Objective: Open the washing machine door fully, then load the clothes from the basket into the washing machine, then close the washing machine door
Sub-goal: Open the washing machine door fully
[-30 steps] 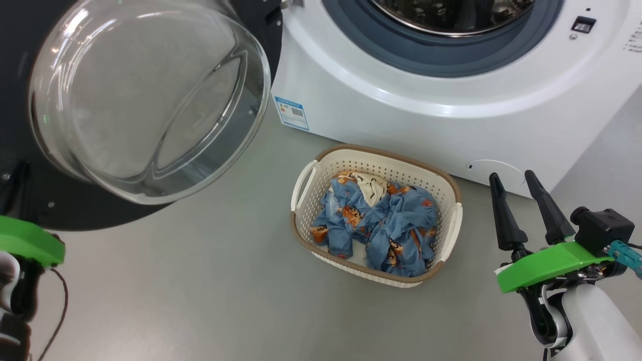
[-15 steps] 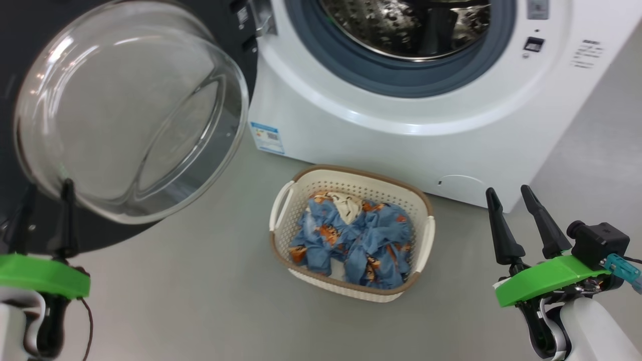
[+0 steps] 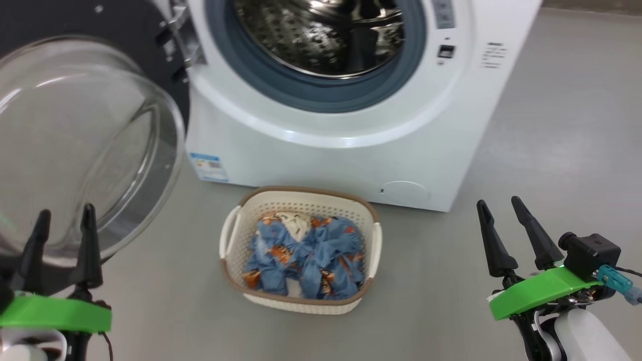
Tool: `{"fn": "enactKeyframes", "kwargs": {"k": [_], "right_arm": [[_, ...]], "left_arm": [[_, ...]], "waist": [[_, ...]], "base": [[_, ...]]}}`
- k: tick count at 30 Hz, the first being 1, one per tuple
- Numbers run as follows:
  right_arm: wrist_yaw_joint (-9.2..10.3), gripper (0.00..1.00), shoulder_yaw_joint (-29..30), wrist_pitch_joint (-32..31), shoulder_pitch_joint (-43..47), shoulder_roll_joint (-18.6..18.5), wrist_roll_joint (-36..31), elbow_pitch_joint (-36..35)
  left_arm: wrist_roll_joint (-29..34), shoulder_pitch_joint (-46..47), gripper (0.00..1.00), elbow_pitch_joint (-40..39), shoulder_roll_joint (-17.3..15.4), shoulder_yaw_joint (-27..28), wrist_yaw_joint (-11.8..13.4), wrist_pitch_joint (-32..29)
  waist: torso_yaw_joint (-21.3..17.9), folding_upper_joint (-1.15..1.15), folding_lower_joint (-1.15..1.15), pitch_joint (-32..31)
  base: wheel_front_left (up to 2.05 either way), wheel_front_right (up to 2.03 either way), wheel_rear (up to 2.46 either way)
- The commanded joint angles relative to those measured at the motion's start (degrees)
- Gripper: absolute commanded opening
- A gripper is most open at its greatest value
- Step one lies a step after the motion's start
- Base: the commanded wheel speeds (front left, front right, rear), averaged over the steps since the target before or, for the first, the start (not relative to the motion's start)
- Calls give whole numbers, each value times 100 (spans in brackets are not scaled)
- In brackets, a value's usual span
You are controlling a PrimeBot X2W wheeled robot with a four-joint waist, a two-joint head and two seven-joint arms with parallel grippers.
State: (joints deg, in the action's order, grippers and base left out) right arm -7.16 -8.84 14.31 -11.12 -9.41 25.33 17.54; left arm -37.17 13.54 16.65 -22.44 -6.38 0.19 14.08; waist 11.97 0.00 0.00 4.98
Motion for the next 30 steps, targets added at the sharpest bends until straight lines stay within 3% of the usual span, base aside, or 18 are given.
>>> {"fn": "enactKeyframes", "kwargs": {"k": [1, 13, 22, 30], "right_arm": [[-33, 100, -102, 69, -22, -57, 34, -156], [-33, 100, -93, 69, 17, -173, -75, -226], [-33, 100, -88, 69, 27, -253, -118, -313], [-33, 100, -28, 69, 66, -298, -142, -357]], "left_arm": [[-24, 42, 100, -206, -218, 233, 57, -8], [150, -432, 100, -684, -52, 5, 343, -27], [175, -578, 100, -726, 81, -22, 408, 20], [175, -658, 100, -704, 115, -21, 382, 44]], "waist": [[-295, 0, 0, -120], [-989, 0, 0, -257], [-1428, 0, 0, -269], [-1579, 0, 0, -298]], "base": [[0, 0, 0], [0, 0, 0], [0, 0, 0], [0, 0, 0]]}}
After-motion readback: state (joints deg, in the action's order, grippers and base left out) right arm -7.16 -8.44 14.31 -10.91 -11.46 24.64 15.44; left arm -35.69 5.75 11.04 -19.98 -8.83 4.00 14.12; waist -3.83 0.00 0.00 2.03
